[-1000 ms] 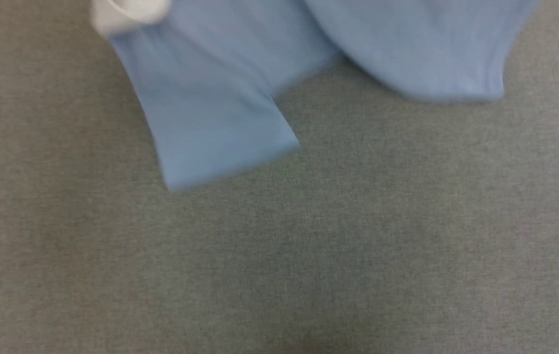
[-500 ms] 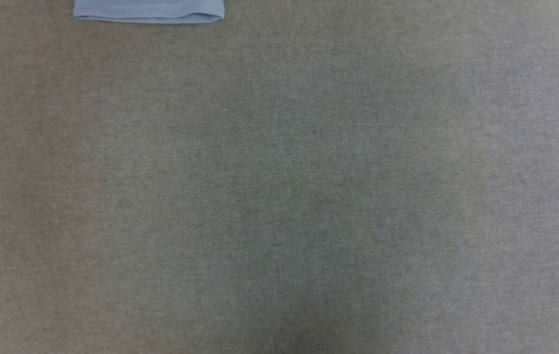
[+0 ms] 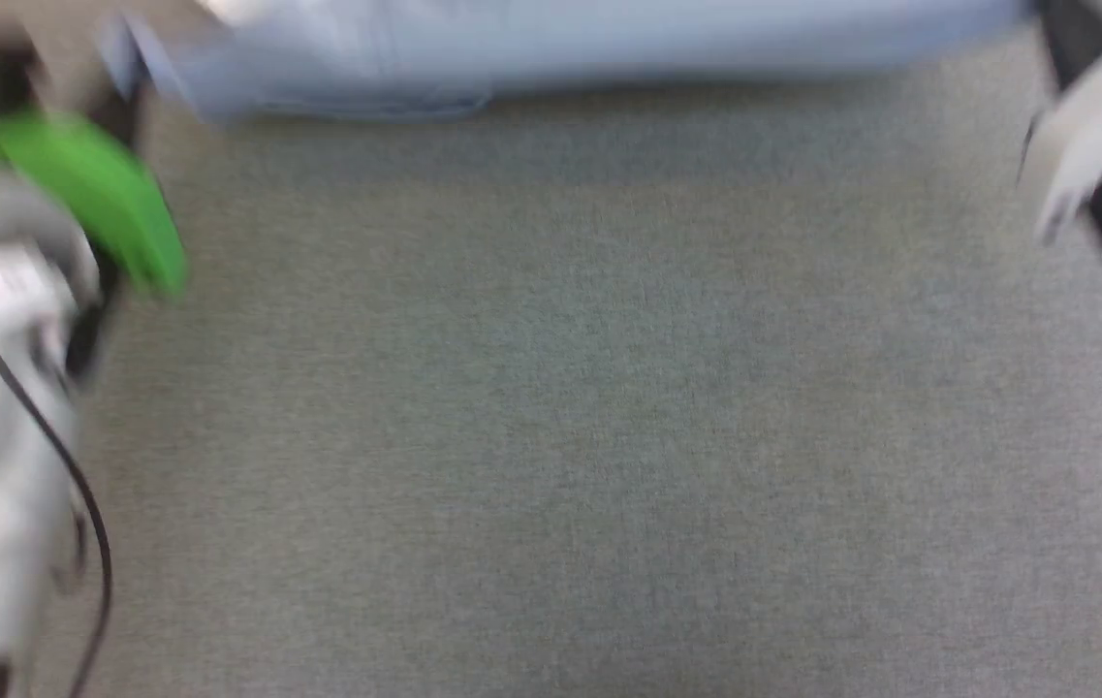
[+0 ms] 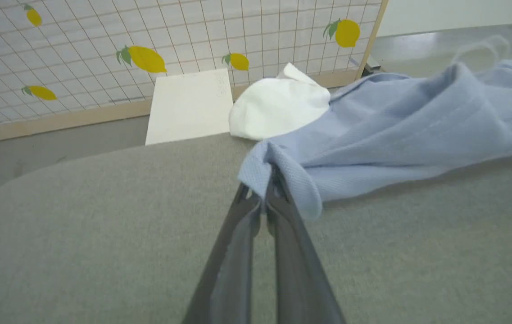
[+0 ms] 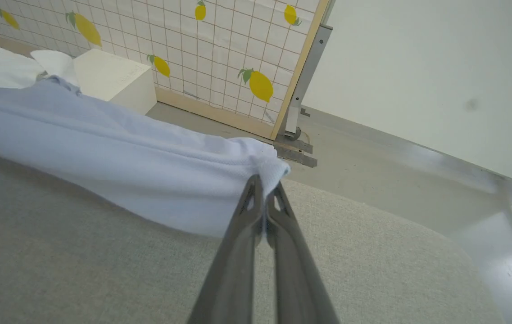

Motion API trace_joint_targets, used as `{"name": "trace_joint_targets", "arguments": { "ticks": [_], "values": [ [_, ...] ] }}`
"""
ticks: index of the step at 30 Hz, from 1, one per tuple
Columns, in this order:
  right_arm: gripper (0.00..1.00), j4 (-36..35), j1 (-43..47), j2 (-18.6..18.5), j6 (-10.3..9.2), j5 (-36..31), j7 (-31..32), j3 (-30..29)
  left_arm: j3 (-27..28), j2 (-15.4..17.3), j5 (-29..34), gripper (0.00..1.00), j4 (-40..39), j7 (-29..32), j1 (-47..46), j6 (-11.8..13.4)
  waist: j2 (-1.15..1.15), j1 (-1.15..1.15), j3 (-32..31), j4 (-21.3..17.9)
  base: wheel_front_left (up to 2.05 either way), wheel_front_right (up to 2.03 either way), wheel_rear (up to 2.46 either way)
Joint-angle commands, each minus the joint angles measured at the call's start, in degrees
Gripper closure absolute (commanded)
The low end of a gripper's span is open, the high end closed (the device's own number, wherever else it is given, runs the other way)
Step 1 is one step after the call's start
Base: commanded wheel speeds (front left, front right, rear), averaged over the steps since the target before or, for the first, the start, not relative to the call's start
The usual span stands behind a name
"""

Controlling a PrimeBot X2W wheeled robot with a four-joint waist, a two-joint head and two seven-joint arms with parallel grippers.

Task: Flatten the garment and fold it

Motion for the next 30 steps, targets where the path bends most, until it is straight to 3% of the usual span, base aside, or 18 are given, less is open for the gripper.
{"name": "trace_joint_targets", "arguments": {
  "ticks": [1,7,14,25,30],
  "values": [
    [1.0,-0.96,3.39,-0.35,-0.11,1.5,0.59,0.18,0.08,0.39,-1.87,1.0,-1.09,1.95,4.04,-0.22,0.0,0.0,-5.44,1.85,0.0,0.0,0.0],
    [1.0,-6.55,19.41,-1.75,-0.11,4.6,4.04,-0.14,-0.97,1.59,-8.47,1.0,-10.58,11.83,22.82,0.44,0.0,0.0,-9.7,2.62,0.0,0.0,0.0],
    [1.0,-11.27,35.32,-1.78,-0.11,5.46,6.85,-2.17,-0.57,2.14,-12.41,1.0,-22.18,17.37,40.3,6.47,0.0,0.0,-12.25,3.14,0.0,0.0,0.0],
    [1.0,-17.98,51.94,4.59,-0.11,4.57,10.91,-11.94,-0.92,2.99,-12.64,1.0,-33.06,21.07,57.34,15.2,0.0,0.0,-13.87,3.69,0.0,0.0,0.0],
    [1.0,-22.2,58.42,8.86,-0.11,4.42,14.25,-16.27,0.27,1.14,-14.03,1.0,-34.39,18.02,62.12,16.65,0.0,0.0,-14.7,3.66,0.0,0.0,0.0]
  ]
}}
